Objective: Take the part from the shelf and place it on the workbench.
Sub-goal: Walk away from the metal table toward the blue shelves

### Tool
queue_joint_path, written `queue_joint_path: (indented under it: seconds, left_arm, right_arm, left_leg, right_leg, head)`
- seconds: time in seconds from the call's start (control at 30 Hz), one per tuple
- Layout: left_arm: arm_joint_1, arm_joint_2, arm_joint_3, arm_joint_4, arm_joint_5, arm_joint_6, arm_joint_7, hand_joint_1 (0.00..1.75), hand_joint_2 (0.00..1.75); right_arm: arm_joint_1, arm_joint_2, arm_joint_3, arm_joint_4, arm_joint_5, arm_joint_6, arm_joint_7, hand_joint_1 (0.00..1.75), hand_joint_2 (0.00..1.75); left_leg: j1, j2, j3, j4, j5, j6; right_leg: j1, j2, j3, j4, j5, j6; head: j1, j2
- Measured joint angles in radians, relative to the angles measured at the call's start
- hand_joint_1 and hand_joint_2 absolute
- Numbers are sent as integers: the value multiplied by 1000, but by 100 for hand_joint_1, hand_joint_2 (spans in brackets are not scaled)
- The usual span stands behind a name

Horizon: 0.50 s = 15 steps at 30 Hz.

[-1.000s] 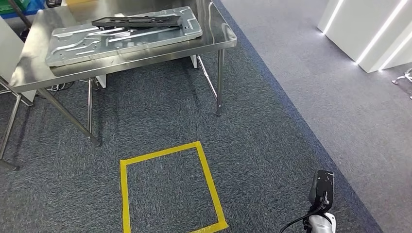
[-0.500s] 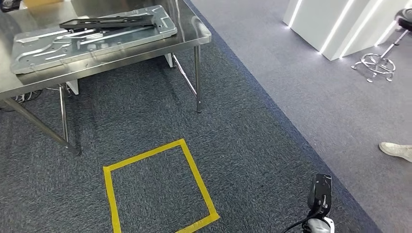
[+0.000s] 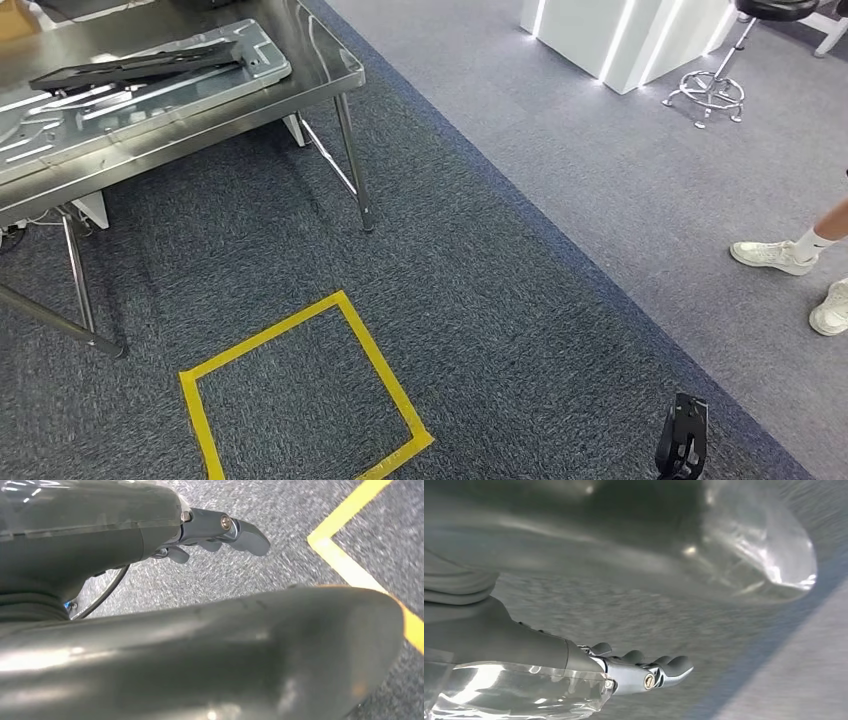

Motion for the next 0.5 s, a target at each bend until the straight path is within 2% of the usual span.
queue_joint_path:
  seconds: [0.03, 0.07, 0.1, 0.13, 0.2, 0.23, 0.27, 0.33, 0.37, 0.4, 0.47, 0.5]
  left_arm:
    - [2, 0, 0, 0, 0, 0, 0, 0, 0]
    - [3, -1, 0, 0, 1, 1, 0, 0, 0]
    - [4, -1, 0, 0, 1, 1, -1, 0, 0]
    - [5, -1, 0, 0, 2, 2, -2, 0, 0]
    - [5, 0, 1, 0, 2, 3, -3, 0, 0]
    - [5, 1, 1, 0, 1, 3, -3, 0, 0]
    - [5, 2, 1, 0, 1, 2, -3, 0, 0]
    - [3, 1, 1, 0, 0, 1, -3, 0, 0]
    - [3, 1, 1, 0, 0, 0, -3, 0, 0]
    - [3, 1, 1, 0, 0, -1, -2, 0, 0]
    - [6, 0, 1, 0, 3, -6, -2, 0, 0]
    - [7, 1, 2, 0, 5, -8, -2, 0, 0]
  right_arm:
    - [5, -2, -6, 11, 0, -1, 13, 0, 0]
    - [11, -3, -12, 21, -1, -2, 25, 0, 0]
    - [17, -5, -17, 30, -2, -5, 38, 0, 0]
    - [21, -7, -23, 38, -3, -10, 52, 0, 0]
    - [28, -8, -32, 53, -5, -18, 75, 0, 0]
    - [33, -8, -36, 59, -8, -20, 81, 0, 0]
    - [41, -8, -41, 65, -11, -21, 85, 0, 0]
    - [59, -9, -50, 73, -16, -20, 86, 0, 0]
    - [68, -10, -54, 77, -17, -20, 86, 0, 0]
    - [72, -10, -57, 80, -17, -22, 87, 0, 0]
    - [76, -11, -60, 84, -14, -23, 93, 0, 0]
    - [78, -10, -61, 86, -14, -19, 100, 0, 0]
  left_leg:
    - [0, -4, -19, 44, -11, 1]
    - [0, -7, -21, 49, 0, 3]
    - [0, -12, -4, 14, 28, 7]
    - [0, -24, 27, -51, 67, 13]
    - [-1, -66, 86, -178, 118, 24]
    - [-2, -81, 100, -214, 127, 27]
    - [-4, -86, 105, -227, 125, 30]
    - [-4, -68, 108, -239, 134, 38]
    - [-3, -58, 111, -248, 141, 45]
    - [-2, -45, 114, -258, 149, 52]
    - [-4, -17, 113, -266, 156, 59]
    - [-6, -3, 111, -266, 156, 61]
  right_leg:
    - [1, 11, -2, 1, 1, -1]
    - [2, 22, -3, 3, 1, -1]
    - [3, 33, -3, 4, 1, -1]
    - [3, 46, -3, 6, 2, 0]
    - [3, 69, -5, 8, 5, 6]
    - [1, 80, -9, 8, 8, 11]
    - [-1, 89, -13, 7, 12, 18]
    - [-5, 101, -17, 4, 18, 31]
    - [-4, 86, -21, 11, 13, 35]
    - [-2, 63, -32, 33, -4, 38]
    - [0, 10, -78, 132, -67, 42]
    - [-2, 1, -106, 195, -98, 45]
  head:
    - [0, 0]
    - [0, 0]
    - [0, 0]
    - [0, 0]
    - [0, 0]
    - [0, 0]
    - [0, 0]
    - [0, 0]
    - [1, 0]
    - [2, 0]
    - [5, 0]
    - [5, 0]
